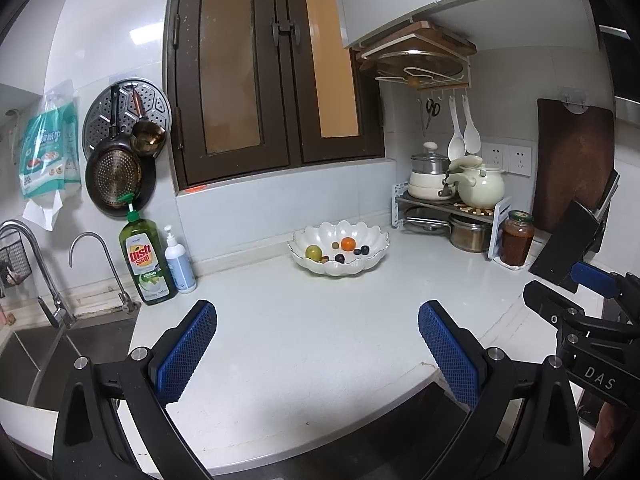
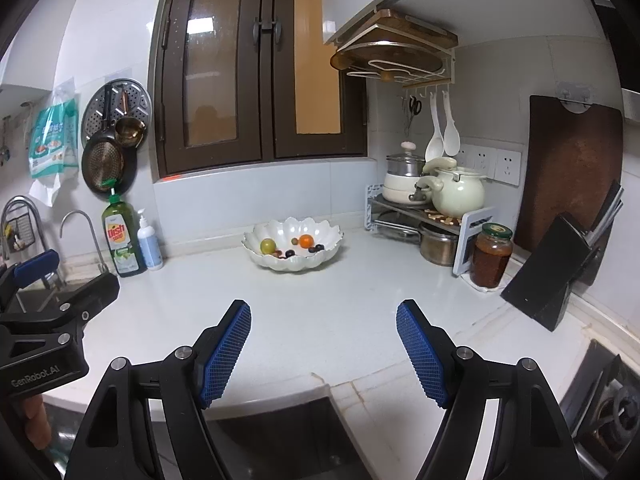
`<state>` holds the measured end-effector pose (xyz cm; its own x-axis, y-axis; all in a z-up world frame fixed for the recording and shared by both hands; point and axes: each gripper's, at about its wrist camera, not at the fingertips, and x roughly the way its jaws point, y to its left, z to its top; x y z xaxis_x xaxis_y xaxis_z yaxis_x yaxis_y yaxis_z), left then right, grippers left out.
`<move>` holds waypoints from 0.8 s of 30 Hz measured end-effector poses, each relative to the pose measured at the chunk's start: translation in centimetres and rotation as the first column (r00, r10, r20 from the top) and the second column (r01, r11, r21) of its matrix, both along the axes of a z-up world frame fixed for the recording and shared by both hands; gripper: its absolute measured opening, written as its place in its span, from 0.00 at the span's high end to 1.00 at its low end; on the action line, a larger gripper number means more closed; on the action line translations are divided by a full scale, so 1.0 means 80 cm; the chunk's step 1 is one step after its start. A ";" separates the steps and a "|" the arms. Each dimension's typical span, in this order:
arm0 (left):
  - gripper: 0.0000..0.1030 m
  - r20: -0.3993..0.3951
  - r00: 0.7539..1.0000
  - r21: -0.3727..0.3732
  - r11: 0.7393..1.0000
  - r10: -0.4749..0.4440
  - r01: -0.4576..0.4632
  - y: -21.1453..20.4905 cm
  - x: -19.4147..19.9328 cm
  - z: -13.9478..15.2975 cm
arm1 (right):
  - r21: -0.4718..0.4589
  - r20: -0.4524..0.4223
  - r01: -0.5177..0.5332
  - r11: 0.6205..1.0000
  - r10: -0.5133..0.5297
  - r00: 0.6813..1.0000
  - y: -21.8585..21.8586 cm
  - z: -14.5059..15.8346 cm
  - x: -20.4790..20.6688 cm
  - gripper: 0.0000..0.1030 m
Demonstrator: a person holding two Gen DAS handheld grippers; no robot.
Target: Organize fruits
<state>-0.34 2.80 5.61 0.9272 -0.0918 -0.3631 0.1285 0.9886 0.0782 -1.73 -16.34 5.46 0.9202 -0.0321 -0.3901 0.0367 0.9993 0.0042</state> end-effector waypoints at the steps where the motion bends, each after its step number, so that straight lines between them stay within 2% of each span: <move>1: 0.00 0.002 1.000 0.001 1.000 0.001 -0.001 0.001 -0.001 0.000 | 0.002 0.001 0.000 1.000 0.000 1.000 0.000 0.000 -0.001 0.26; 24: 0.00 0.019 1.000 -0.001 1.000 -0.015 0.015 0.003 -0.012 0.004 | -0.004 0.010 0.014 1.000 -0.014 1.000 -0.003 0.002 -0.015 0.26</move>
